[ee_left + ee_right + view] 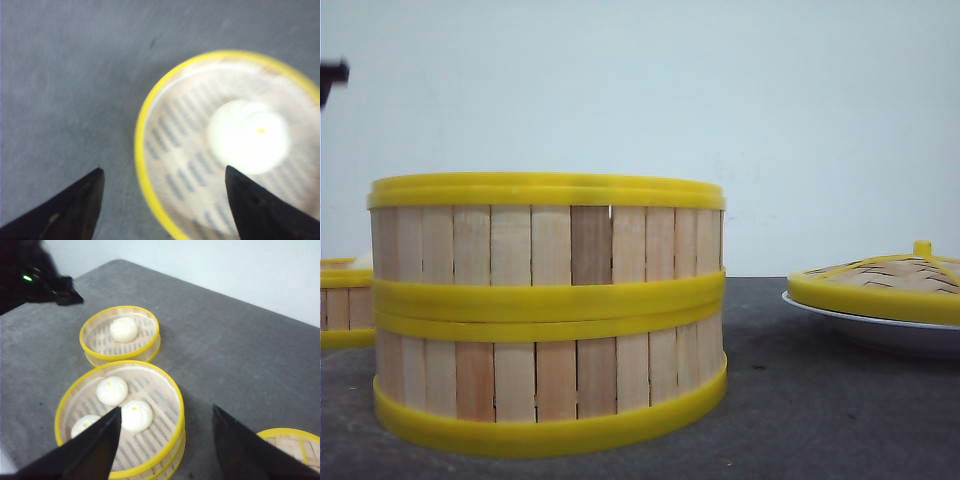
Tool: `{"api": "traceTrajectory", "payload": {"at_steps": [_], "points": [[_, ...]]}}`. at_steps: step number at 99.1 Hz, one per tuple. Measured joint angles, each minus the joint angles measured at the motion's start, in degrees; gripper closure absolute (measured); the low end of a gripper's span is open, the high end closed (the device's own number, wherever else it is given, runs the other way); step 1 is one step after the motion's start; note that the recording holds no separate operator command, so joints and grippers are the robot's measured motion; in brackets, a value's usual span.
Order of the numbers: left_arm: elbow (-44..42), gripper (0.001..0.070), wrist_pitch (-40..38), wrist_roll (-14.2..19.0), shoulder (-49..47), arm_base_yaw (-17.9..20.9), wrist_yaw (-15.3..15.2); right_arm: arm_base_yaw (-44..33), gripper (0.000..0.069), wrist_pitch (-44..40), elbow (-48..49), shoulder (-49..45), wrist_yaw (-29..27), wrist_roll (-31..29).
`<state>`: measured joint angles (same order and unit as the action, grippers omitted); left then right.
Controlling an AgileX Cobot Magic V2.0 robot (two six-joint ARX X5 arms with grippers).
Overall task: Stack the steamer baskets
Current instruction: 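Reach the left gripper to the one-bun basket and grasp its rim, then lift the basket with the left gripper and set it atop the stack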
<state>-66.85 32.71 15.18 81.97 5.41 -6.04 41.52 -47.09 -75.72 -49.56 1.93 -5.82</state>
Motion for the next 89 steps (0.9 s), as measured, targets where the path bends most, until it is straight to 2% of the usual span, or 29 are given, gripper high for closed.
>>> {"api": "traceTrajectory", "payload": {"at_steps": [23, 48, 74, 89], "points": [[0.0, 0.0241, -1.25, 1.4, 8.26, 3.02, -0.02, 0.42, 0.0344, -0.02, 0.0, 2.21, -0.02, -0.11], [-0.04, 0.0256, -4.04, 1.6, 14.71, 3.21, 0.33, 0.42, 0.0344, -0.02, 0.0, 2.23, -0.15, -0.5], [-0.04, 0.0464, -5.49, 1.62, 17.22, 3.19, 0.37, 0.42, 0.0344, -0.04, 0.0, 2.14, -2.93, -0.55], [-0.04, 0.0611, -6.27, 2.03, 17.22, 2.99, 0.83, 0.42, 0.0344, -0.04, 0.0, 2.08, -3.69, -0.55]]}}
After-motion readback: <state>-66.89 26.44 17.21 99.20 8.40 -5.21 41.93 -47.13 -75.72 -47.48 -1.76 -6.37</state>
